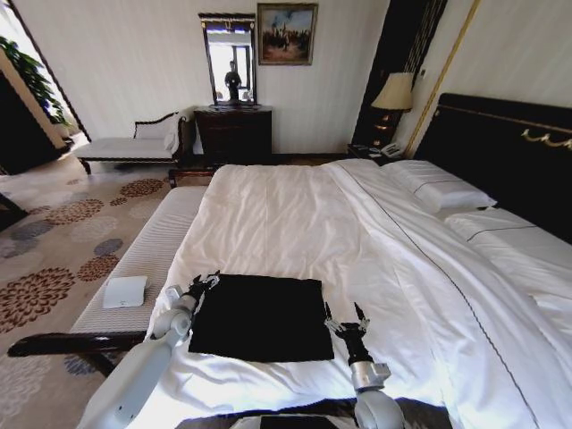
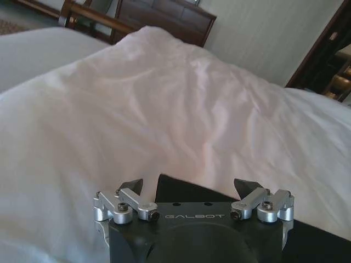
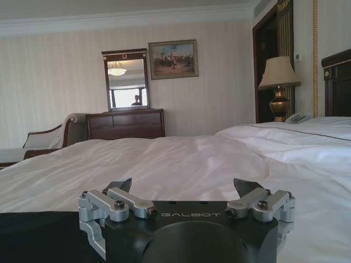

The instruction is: Fold the clothes on the bed.

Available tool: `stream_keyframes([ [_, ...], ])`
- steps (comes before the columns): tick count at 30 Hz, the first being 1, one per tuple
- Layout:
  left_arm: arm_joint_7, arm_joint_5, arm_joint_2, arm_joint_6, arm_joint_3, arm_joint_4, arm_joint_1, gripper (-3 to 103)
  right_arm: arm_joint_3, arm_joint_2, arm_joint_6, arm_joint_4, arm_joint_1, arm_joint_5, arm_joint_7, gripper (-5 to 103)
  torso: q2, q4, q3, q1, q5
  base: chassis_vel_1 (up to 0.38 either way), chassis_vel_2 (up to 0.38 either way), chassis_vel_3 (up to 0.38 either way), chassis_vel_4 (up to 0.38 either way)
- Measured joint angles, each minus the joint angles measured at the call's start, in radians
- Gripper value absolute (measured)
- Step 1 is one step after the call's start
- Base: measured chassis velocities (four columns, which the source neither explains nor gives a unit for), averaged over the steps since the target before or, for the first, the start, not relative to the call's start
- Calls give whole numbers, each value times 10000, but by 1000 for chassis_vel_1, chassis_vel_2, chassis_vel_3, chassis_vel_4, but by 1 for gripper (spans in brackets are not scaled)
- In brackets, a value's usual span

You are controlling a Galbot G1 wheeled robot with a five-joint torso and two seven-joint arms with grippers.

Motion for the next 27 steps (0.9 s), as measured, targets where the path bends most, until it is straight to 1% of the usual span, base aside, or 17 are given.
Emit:
stream_keyframes([
  [3,-82,-127,-92,149,76,299,-176,92,13,-13,-17,18,16,21,20,100,-1,0,0,1,-1,0,0,0,0],
  [5,-110,-169,-188,212,117,664,-353,86,31,-25,-37,44,25,40,38,100,0,0,0,1,0,0,0,0,0],
  [7,-111,-169,-227,223,144,852,-431,85,40,-30,-43,47,28,51,43,100,0,0,0,1,-1,0,0,0,0],
  [10,-102,-151,-312,221,231,1215,-588,76,44,-32,-61,47,50,68,49,100,0,0,-1,0,0,0,0,0,0],
  [12,-102,-138,-328,212,245,1264,-613,76,43,-31,-69,47,54,69,50,100,0,1,-1,0,1,0,0,0,0],
  [13,-102,-67,-389,163,277,1406,-683,71,39,-26,-79,47,55,70,55,100,0,1,-1,0,1,0,0,0,0],
  [14,-103,-27,-424,129,292,1470,-722,60,35,-19,-81,50,51,69,59,100,0,2,-1,1,0,0,0,0,0],
  [15,-103,-12,-445,115,299,1495,-745,60,30,-13,-83,57,38,67,61,100,0,2,0,1,1,0,0,0,0],
  [16,-103,-10,-457,108,306,1503,-760,55,25,-7,-84,64,23,67,61,100,0,1,-1,1,1,0,0,0,0],
  [18,-102,-9,-471,104,319,1509,-779,55,15,2,-86,72,3,65,63,100,0,1,-1,0,1,0,0,0,0],
  [19,-81,-7,-482,99,366,1511,-810,44,2,14,-89,82,-17,63,67,100,0,1,-1,1,0,0,0,0,0],
  [20,-63,-3,-483,97,401,1513,-822,39,-6,18,-93,88,-26,62,72,100,0,1,-1,0,0,0,0,0,0],
  [21,-54,1,-486,95,422,1516,-831,39,-11,19,-98,93,-29,61,77,100,0,1,-1,0,0,0,0,0,0],
  [22,-47,12,-492,93,450,1524,-843,33,-16,20,-108,105,-30,61,89,100,0,1,-1,0,0,0,0,0,0],
  [23,-47,12,-492,93,450,1524,-843,33,-16,20,-108,105,-30,61,89,100,0,1,-1,0,0,0,0,0,0],
  [26,-41,29,-509,90,514,1533,-871,17,-17,15,-142,160,-28,96,138,100,0,0,-1,0,0,0,0,0,0],
  [27,-41,29,-509,90,514,1533,-871,17,-17,15,-142,160,-28,96,138,100,0,0,-1,0,0,0,0,0,0],
])
